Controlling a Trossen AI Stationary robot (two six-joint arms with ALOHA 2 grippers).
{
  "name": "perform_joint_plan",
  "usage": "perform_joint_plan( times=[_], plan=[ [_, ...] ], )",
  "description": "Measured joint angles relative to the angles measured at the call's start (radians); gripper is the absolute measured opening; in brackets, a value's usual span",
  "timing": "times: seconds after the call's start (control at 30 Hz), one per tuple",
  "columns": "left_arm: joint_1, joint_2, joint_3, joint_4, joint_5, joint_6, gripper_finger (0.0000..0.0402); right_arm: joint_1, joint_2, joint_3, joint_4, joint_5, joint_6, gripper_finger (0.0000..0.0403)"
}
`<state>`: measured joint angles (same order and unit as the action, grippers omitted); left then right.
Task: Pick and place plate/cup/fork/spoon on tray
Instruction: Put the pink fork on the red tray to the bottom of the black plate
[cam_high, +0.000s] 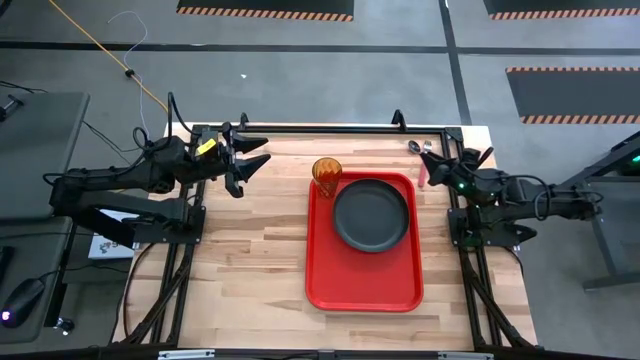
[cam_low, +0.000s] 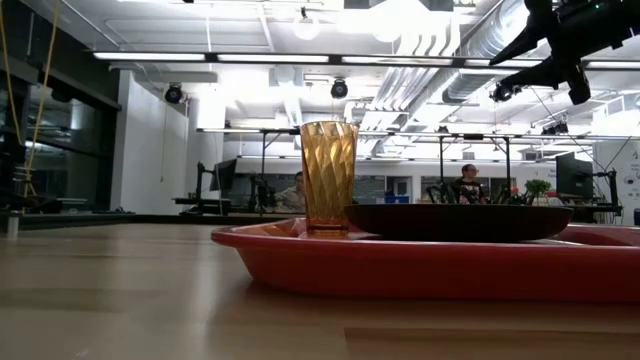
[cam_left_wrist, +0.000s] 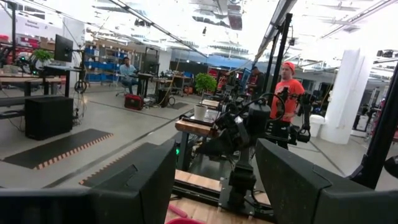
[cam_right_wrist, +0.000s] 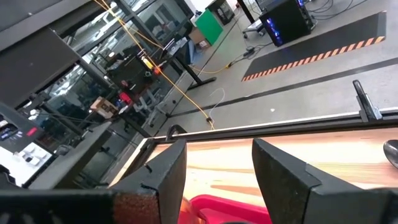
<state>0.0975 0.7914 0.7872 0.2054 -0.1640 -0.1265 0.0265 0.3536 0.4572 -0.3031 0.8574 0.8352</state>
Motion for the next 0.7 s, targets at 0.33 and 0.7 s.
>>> perform_joint_plan(
  times=[0.33,0.7],
  plan=[
    [0.0,0.0,0.0,0.0,0.0,0.0,0.0211,0.0,0.059,0.0,0.0,-0.003,0.028,0.0174],
    [0.0,0.0,0.0,0.0,0.0,0.0,0.0211,0.0,0.066,0.0,0.001,-0.004,0.029,0.0174]
  ],
)
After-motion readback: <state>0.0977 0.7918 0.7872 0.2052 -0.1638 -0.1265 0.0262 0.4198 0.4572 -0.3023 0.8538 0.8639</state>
